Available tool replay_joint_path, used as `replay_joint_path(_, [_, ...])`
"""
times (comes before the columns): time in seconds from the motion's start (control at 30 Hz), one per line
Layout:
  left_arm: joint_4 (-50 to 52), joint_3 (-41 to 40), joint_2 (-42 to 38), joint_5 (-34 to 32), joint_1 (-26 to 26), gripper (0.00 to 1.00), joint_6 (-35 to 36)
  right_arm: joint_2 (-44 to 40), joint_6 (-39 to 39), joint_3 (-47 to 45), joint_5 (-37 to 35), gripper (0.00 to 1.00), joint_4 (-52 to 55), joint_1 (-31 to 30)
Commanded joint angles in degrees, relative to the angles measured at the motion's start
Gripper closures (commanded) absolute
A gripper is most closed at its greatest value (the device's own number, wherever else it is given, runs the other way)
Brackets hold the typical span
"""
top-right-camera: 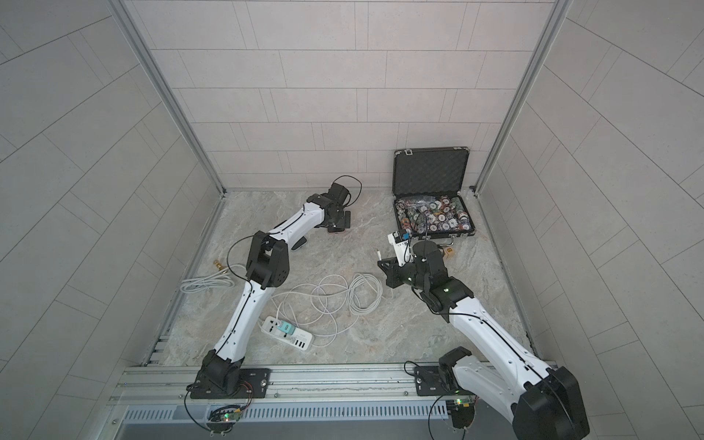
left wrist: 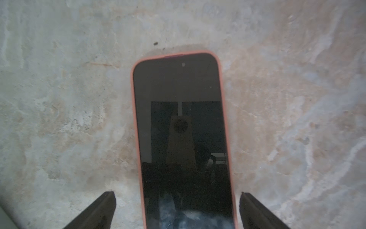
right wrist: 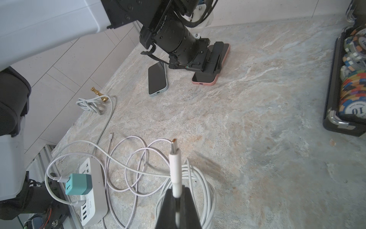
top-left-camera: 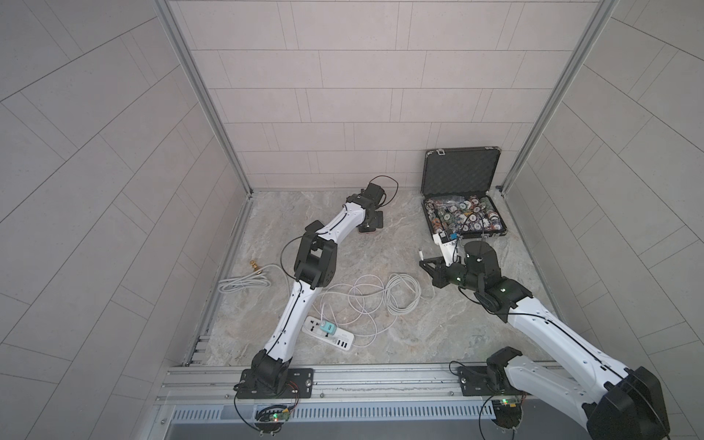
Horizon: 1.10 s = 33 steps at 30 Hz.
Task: Plug the charging cable into the phone
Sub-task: Pick up the phone at the center of the board.
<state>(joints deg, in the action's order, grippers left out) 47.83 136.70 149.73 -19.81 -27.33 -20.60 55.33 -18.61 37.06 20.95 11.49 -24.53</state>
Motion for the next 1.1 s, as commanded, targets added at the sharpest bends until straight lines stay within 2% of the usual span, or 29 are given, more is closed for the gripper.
replay_joint_path(0.0, [2.06, 1.79, 2.45, 0.26, 0.36, 0.0, -1.36, -1.26, -1.46, -0.91, 0.8, 0.98, -1.37, -0.68])
replay_joint_path(0.27, [3.12, 2.6, 4.42, 4.41, 1.21, 0.0, -3.56, -2.22, -2.75, -3.07, 0.68, 0.98, -2.89, -1.23])
replay_joint_path(0.43, [3.27, 3.39, 3.64, 4.99, 1.23, 0.13, -3.28, -0.41, -3.8, -4.27, 1.3, 0.98, -5.66, -1.22])
replay_joint_path(0.53, [3.88, 3.87, 2.39, 7.19, 1.41, 0.21, -3.52, 0.9, -5.46, -4.83, -0.66, 0.98, -6.98, -1.26])
replay_joint_path(0.87, [4.24, 0.5, -4.3, 12.43, 1.53, 0.25, -9.11, 6.77, -9.69, -4.73, -3.74, 0.97, -10.37, -1.22])
replay_joint_path(1.07, [4.22, -1.1, -8.79, 18.84, 1.67, 0.25, -11.69, 9.77, -11.03, -4.3, -0.38, 0.96, -12.87, -1.23])
